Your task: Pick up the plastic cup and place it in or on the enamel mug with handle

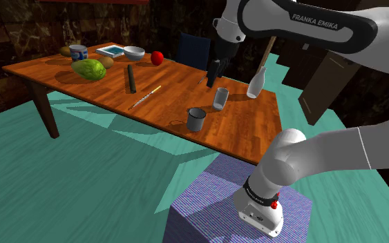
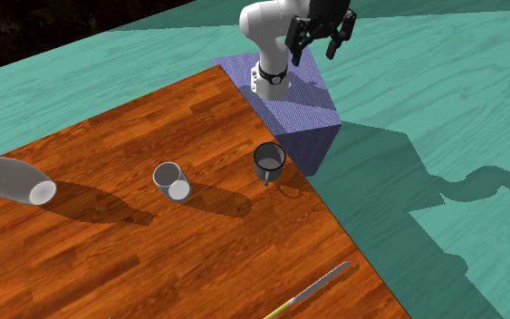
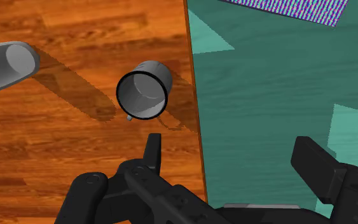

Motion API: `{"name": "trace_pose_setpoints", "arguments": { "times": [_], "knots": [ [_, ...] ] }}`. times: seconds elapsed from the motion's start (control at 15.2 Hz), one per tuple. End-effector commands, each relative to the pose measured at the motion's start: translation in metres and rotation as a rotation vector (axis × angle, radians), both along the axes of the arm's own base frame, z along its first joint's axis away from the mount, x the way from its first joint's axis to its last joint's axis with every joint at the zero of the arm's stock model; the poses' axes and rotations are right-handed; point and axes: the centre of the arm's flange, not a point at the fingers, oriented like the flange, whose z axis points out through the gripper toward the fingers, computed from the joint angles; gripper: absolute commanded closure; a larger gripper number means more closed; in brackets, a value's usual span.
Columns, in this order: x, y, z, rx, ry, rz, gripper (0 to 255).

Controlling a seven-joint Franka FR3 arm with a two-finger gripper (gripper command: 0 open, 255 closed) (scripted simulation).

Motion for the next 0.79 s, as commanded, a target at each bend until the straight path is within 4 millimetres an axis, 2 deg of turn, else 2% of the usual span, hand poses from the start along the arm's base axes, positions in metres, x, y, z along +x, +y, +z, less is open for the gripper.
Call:
{"name": "trace_pose_setpoints", "arguments": {
  "times": [0.0, 0.73],
  "knots": [
    [0.0, 0.0, 0.0, 0.0, 0.0, 0.0, 0],
    [0.055, -0.131, -0.057, 0.038, 0.067, -0.004, 0]
  ]
}}
